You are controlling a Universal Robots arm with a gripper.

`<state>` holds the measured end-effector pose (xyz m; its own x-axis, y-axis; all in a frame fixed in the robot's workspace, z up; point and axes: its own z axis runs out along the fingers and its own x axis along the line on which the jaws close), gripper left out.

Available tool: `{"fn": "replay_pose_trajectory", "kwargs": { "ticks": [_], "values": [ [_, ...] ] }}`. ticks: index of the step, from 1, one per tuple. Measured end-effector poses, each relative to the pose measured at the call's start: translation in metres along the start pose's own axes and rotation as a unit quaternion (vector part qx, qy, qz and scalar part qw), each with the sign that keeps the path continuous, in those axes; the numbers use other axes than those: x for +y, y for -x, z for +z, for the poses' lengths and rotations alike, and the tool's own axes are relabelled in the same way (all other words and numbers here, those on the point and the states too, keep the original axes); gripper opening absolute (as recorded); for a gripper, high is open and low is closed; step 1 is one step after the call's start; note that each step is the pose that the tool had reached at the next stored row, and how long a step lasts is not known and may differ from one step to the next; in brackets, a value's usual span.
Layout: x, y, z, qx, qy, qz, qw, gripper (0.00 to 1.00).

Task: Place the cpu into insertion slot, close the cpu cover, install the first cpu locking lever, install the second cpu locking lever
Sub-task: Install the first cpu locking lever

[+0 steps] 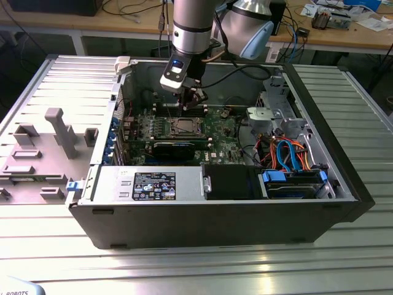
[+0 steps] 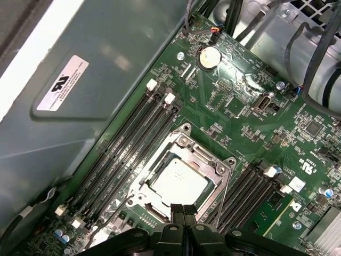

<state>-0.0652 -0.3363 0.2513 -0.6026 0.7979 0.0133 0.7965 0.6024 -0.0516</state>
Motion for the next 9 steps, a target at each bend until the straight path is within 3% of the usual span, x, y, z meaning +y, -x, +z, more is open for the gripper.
{"fn": "replay_pose_trajectory", "kwargs": {
  "ticks": [9],
  "values": [
    [0.0,0.0,0.0,-0.0006,-0.0002,-0.011,0.99994,0.11]
  ]
}}
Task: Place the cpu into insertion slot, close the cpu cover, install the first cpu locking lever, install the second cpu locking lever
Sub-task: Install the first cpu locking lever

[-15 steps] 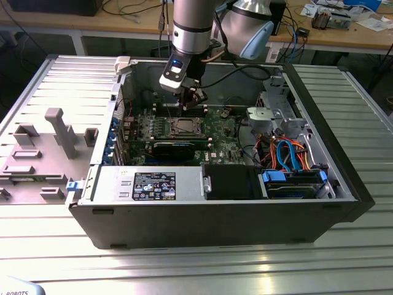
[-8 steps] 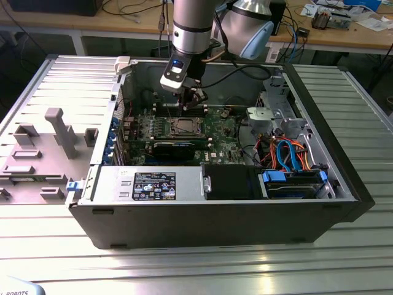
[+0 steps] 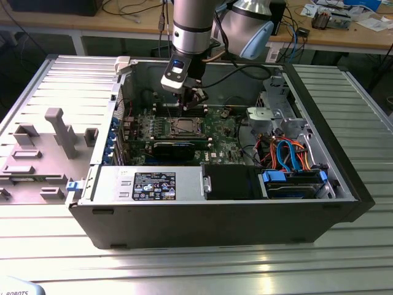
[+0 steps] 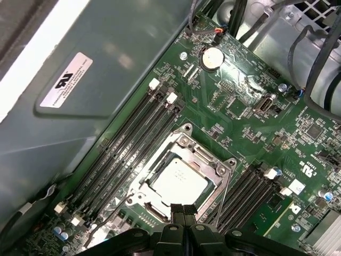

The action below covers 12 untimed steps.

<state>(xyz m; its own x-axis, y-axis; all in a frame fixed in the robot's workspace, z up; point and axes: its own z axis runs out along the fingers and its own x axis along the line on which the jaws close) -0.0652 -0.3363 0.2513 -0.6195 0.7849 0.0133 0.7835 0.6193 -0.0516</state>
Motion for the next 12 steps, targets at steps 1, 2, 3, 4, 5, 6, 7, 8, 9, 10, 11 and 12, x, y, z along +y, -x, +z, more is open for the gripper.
{"fn": "replay_pose_trajectory", "kwargs": {
  "ticks": [1,2,3,4,5,6,7,8,9,10,11,12],
  "values": [
    [0.0,0.0,0.0,-0.0001,0.0,-0.002,1.0,0.11],
    [0.0,0.0,0.0,-0.0001,0.0,-0.003,1.0,0.11],
    [0.0,0.0,0.0,-0.0002,0.0,-0.004,0.99999,0.11],
    [0.0,0.0,0.0,-0.0003,-0.0001,-0.006,0.99998,0.11],
    [0.0,0.0,0.0,-0.0003,0.0,-0.007,0.99998,0.11],
    [0.0,0.0,0.0,-0.0004,-0.0001,-0.008,0.99997,0.11],
    [0.0,0.0,0.0,-0.0005,-0.0001,-0.009,0.99996,0.11],
    [0.0,0.0,0.0,-0.0005,-0.0001,-0.01,0.99995,0.11],
    [0.0,0.0,0.0,-0.0006,-0.0001,-0.011,0.99994,0.11],
    [0.0,0.0,0.0,-0.0006,-0.0001,-0.012,0.99992,0.11],
    [0.0,0.0,0.0,-0.0007,-0.0002,-0.013,0.99991,0.11],
    [0.0,0.0,0.0,-0.0008,-0.0002,-0.014,0.9999,0.11]
  ]
}}
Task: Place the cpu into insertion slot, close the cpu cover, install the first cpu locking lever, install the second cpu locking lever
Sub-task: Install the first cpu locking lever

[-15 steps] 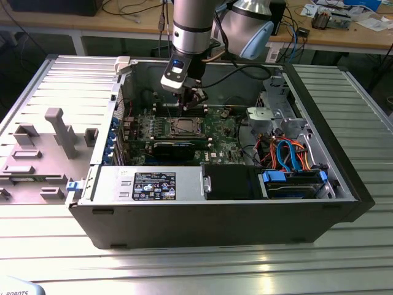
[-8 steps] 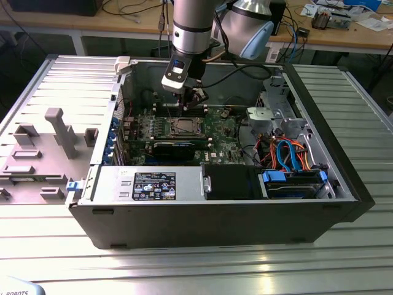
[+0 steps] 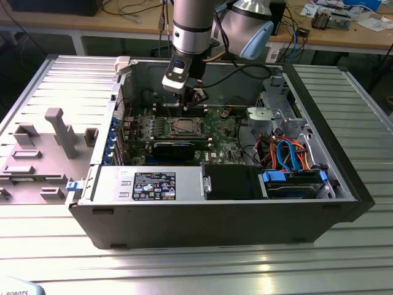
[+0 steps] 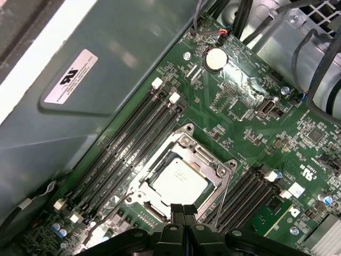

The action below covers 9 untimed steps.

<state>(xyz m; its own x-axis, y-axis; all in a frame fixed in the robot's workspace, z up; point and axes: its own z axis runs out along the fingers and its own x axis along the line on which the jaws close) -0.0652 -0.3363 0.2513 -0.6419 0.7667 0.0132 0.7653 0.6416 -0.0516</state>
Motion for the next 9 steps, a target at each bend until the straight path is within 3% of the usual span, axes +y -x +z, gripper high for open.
{"fn": "replay_pose_trajectory", "kwargs": {
  "ticks": [9],
  "values": [
    [0.0,0.0,0.0,-0.0006,-0.0002,-0.011,0.99994,0.11]
  ]
}}
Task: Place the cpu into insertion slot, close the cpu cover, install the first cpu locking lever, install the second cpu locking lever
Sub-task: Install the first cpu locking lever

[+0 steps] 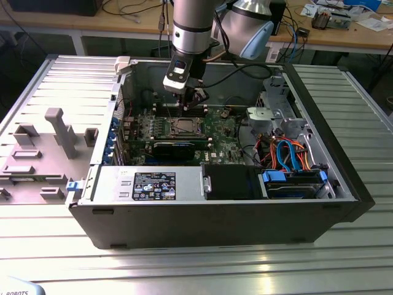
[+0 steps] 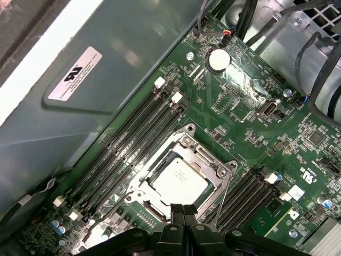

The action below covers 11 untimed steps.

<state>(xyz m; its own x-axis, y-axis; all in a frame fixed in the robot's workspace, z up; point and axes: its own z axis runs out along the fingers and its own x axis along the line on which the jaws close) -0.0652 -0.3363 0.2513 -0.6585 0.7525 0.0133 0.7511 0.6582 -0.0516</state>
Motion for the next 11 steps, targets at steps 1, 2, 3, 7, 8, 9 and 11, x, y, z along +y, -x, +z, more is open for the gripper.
{"fn": "replay_pose_trajectory", "kwargs": {
  "ticks": [1,2,3,7,8,9,11],
  "values": [
    [0.0,0.0,0.0,0.0,0.0,-0.001,1.0,0.11],
    [0.0,0.0,0.0,-0.0006,-0.0001,-0.011,0.99994,0.11],
    [0.0,0.0,0.0,-0.0008,-0.0002,-0.016,0.99987,0.11],
    [0.0,0.0,0.0,-0.0018,-0.0005,-0.034,0.99941,0.11],
    [0.0,0.0,0.0,-0.0018,-0.0005,-0.035,0.99939,0.11],
    [0.0,0.0,0.0,-0.0019,-0.0005,-0.036,0.99936,0.11],
    [0.0,0.0,0.0,-0.0019,-0.0005,-0.037,0.99931,0.11]
  ]
}}
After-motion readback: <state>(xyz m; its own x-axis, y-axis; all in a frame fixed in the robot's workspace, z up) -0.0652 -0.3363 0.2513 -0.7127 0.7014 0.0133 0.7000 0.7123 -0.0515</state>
